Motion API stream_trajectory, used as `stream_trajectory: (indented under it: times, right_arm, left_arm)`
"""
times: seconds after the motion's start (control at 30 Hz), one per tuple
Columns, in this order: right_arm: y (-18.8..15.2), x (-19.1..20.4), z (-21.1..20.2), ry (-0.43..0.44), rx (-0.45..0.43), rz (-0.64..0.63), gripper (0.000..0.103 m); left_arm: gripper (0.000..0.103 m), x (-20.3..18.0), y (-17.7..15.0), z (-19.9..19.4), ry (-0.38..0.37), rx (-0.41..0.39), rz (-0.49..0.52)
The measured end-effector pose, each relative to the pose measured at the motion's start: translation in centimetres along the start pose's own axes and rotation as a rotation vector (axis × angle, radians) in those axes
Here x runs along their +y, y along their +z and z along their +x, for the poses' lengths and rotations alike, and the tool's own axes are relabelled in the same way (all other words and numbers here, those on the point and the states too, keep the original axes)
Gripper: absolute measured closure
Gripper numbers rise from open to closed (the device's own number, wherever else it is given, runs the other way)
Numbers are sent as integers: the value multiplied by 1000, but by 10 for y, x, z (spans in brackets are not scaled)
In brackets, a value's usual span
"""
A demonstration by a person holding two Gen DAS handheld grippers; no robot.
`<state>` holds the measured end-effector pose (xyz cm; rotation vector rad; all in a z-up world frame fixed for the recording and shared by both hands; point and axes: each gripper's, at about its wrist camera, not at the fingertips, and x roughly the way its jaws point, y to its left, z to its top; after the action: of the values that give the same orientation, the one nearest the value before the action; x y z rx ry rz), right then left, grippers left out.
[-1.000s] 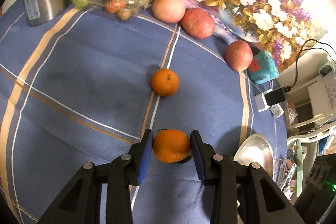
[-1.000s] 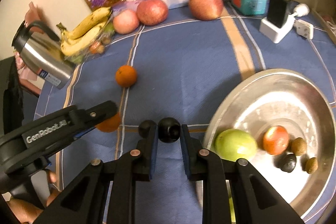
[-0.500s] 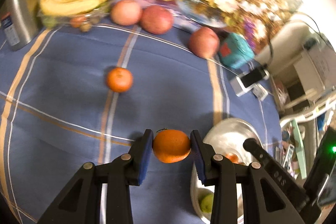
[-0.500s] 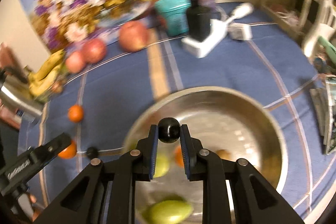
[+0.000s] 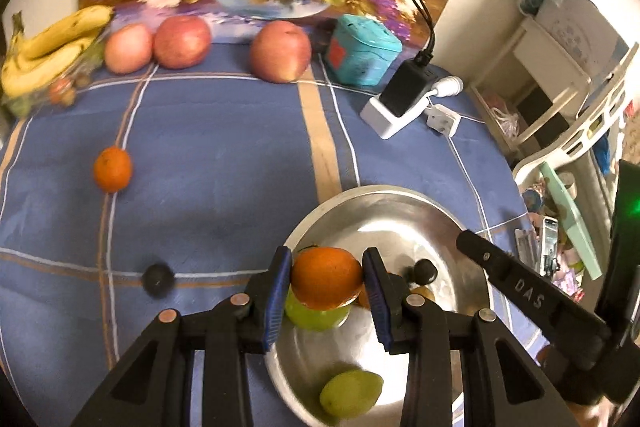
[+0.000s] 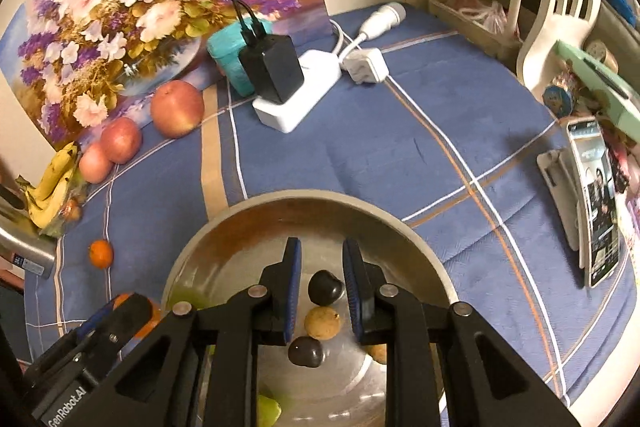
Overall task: Organize fruits
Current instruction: 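Carry both fruits over the steel bowl and open the left tool to drop the tangerine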
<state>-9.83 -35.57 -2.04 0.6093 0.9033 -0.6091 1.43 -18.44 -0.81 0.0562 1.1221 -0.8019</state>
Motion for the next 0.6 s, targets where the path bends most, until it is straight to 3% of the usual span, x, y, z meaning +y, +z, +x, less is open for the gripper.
stream_trajectory:
  times: [0.27,0.6]
  right_arm:
    - [-2,3,5,16,30,4,81]
    - [-1,7,11,24,52,4,81]
  left_arm:
    - [64,-16,1,28,22,26,60]
    - [62,-15,5,43,52,41,49]
